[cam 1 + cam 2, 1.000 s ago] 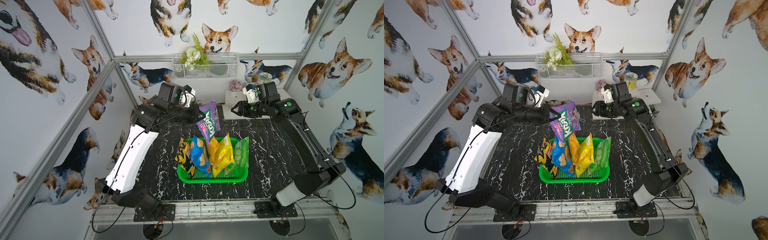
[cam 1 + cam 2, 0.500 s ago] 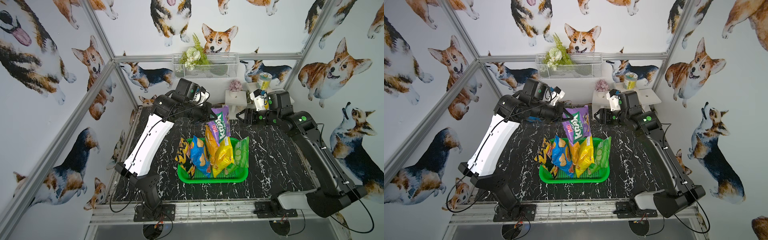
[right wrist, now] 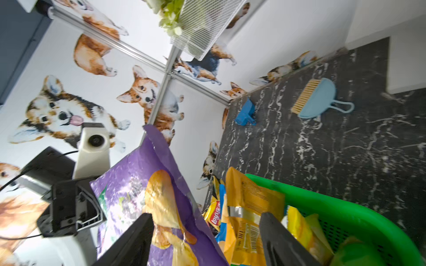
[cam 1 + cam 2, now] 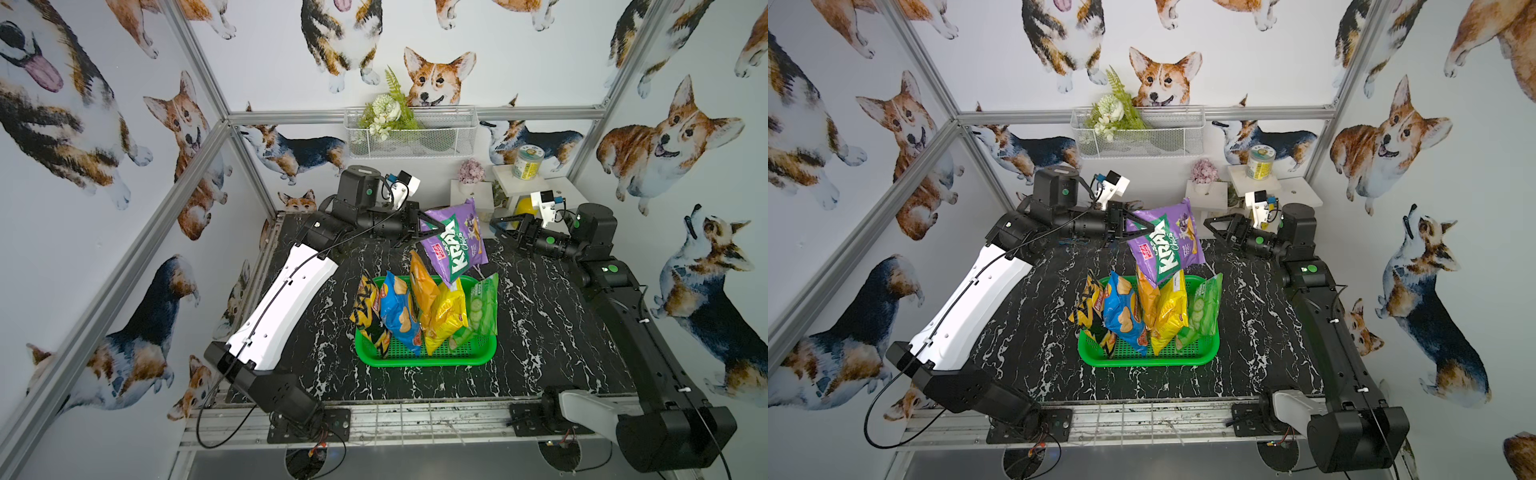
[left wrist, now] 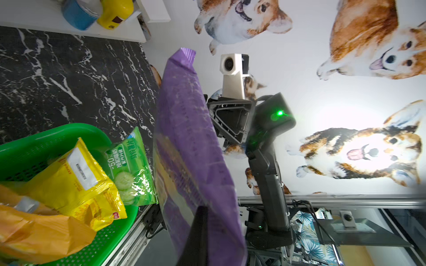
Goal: Put the potato chips into the basket
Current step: Pick up the potato chip from the center of the board.
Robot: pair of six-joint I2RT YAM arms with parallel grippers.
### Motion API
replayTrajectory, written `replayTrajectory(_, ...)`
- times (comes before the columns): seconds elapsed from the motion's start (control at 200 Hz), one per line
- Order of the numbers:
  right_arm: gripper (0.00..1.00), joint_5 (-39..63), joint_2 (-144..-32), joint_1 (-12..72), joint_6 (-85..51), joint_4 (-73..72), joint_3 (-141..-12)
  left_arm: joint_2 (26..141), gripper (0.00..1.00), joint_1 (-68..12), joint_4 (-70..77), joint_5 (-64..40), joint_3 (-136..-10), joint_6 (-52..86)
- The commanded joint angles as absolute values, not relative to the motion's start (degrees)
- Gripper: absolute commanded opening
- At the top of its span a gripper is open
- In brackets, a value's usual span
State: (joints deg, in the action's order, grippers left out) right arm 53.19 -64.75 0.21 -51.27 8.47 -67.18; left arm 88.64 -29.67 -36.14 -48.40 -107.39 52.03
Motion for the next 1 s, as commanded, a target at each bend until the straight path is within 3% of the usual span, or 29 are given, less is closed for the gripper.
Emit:
replayTrajectory(0.0, 0.79, 59.7, -64.6, 0.1, -59.8, -6.4, -65.1, 87.8, 0.0, -28.8, -22.5, -54.7, -104.6, 58.6)
replayTrajectory(0.33, 0.81, 60.6, -63.7, 3.8, -62.9, -11.9, -63.2, 87.9, 0.0, -28.0, -11.5, -60.7, -101.5, 66.1)
replayTrajectory(0.611, 0.77, 55.9, -63.7, 5.5, -55.8, -2.7, -65.7, 88.0, 0.0, -27.2, -26.2, -59.3, -102.0, 57.5)
replayTrajectory(0.876, 0.69, 56.8, -65.7, 7.8, -61.6, -10.7, -63.0, 87.1, 0.0, -26.2, -26.4, -60.7, -100.6, 56.8)
replayTrajectory(0.996, 0.72, 56.2, -65.7, 7.8, -60.3, -9.0, -62.6, 86.8, 0.0, -26.1, -22.9, -62.4, -100.1, 58.9)
